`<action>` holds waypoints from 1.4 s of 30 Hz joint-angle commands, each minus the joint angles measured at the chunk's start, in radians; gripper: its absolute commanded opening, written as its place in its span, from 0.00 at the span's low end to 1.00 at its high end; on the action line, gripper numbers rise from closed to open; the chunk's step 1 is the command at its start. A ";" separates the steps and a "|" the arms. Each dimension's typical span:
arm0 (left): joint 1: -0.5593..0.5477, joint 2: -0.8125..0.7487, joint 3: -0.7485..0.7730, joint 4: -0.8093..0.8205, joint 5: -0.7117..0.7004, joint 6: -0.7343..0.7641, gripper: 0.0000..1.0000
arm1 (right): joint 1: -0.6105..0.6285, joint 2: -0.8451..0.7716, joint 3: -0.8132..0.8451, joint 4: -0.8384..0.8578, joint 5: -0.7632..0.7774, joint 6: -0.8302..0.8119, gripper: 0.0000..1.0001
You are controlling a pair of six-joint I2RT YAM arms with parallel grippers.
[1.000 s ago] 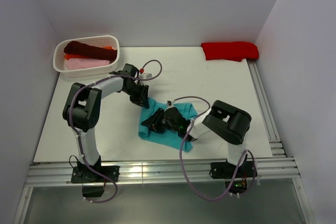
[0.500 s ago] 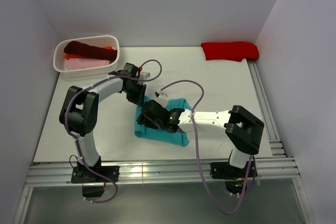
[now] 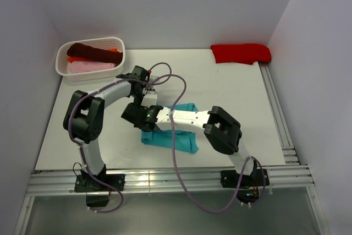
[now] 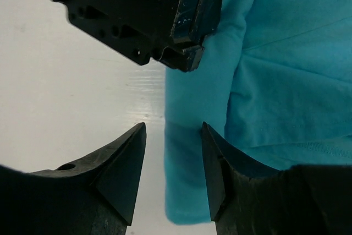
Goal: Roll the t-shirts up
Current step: Roll the tshirt
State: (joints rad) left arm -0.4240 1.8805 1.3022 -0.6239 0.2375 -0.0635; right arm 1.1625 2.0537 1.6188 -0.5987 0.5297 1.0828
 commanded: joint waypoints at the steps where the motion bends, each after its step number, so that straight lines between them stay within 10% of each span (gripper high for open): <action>1: -0.016 -0.001 0.039 -0.037 -0.001 0.019 0.29 | 0.006 0.052 0.084 -0.110 0.069 -0.023 0.52; 25: -0.006 0.039 0.201 -0.131 0.121 0.047 0.64 | 0.042 0.040 -0.085 -0.079 0.013 0.054 0.44; 42: 0.102 0.014 0.117 -0.204 0.465 0.278 0.72 | -0.066 -0.273 -0.730 0.696 -0.269 0.152 0.35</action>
State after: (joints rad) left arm -0.3271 1.9160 1.4651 -0.8101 0.5980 0.1364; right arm 1.1133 1.8030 0.9794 -0.0471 0.3431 1.1995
